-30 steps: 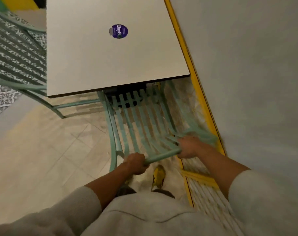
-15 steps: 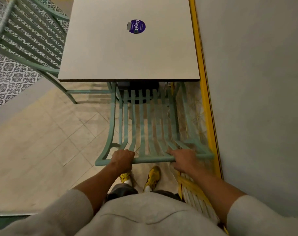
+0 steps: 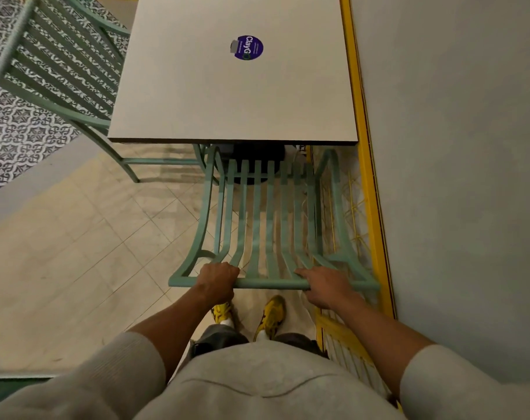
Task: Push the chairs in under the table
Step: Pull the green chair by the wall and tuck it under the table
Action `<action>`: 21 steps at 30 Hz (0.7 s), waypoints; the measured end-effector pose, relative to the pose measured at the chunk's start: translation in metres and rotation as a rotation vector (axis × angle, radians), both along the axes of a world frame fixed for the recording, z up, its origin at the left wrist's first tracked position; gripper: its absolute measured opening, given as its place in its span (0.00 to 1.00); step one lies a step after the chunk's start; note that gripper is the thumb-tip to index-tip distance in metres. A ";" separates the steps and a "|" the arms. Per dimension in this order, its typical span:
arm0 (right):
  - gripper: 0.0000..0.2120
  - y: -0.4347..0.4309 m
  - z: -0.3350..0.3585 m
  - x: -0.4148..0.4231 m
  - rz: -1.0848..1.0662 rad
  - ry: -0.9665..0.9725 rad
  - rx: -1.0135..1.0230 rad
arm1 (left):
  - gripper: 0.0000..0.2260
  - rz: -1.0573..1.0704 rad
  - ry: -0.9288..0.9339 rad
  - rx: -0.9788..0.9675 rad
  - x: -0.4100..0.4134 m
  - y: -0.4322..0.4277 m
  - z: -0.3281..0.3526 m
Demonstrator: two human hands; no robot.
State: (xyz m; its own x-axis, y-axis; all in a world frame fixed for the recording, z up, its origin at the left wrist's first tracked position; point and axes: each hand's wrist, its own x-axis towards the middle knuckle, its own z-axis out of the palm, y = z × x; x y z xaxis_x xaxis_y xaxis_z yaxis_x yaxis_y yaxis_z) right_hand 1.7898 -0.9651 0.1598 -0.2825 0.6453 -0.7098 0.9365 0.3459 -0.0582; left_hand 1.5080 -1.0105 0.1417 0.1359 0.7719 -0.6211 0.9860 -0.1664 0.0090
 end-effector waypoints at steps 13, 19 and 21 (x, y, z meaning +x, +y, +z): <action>0.29 0.038 0.012 -0.005 -0.048 0.013 0.043 | 0.13 0.119 -0.016 0.029 0.006 0.030 0.006; 0.28 0.033 0.012 -0.008 -0.058 0.012 0.073 | 0.14 0.176 -0.017 0.019 0.008 0.029 0.007; 0.27 0.029 0.009 -0.008 -0.059 0.006 0.091 | 0.14 0.182 -0.018 0.017 0.008 0.025 0.007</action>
